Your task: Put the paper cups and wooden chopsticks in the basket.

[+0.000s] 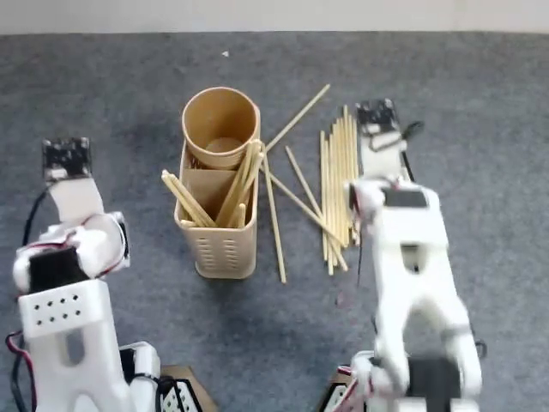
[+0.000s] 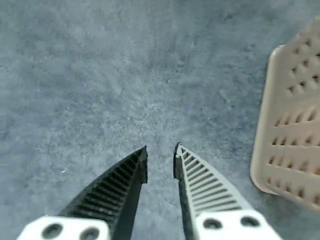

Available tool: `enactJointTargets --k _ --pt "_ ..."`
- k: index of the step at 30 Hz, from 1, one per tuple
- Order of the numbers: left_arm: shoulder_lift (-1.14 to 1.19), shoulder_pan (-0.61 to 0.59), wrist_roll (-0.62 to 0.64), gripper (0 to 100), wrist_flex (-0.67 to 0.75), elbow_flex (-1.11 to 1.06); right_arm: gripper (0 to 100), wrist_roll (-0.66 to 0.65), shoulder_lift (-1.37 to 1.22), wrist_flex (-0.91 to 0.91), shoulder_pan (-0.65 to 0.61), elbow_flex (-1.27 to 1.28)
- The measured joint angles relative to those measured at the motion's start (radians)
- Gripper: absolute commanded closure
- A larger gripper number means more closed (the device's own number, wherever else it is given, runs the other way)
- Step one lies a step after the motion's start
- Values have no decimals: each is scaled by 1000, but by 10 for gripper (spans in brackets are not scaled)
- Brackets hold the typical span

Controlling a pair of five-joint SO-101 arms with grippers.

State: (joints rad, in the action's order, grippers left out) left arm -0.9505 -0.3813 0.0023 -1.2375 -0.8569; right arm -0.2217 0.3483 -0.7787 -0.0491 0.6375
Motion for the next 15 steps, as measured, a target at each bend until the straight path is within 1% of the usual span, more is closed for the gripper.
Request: enactJointTargets --k 3,7,10,15 --pt "-12 -6 0 877 69 -92 910 0 -209 0 0 -123" --pt "-12 -6 0 877 124 -133 910 0 -437 43 0 -238" --pt "-14 -6 0 877 133 -138 910 0 -534 78 0 -267" --pt "-14 -5 0 877 135 -138 910 0 -578 110 5 -273"
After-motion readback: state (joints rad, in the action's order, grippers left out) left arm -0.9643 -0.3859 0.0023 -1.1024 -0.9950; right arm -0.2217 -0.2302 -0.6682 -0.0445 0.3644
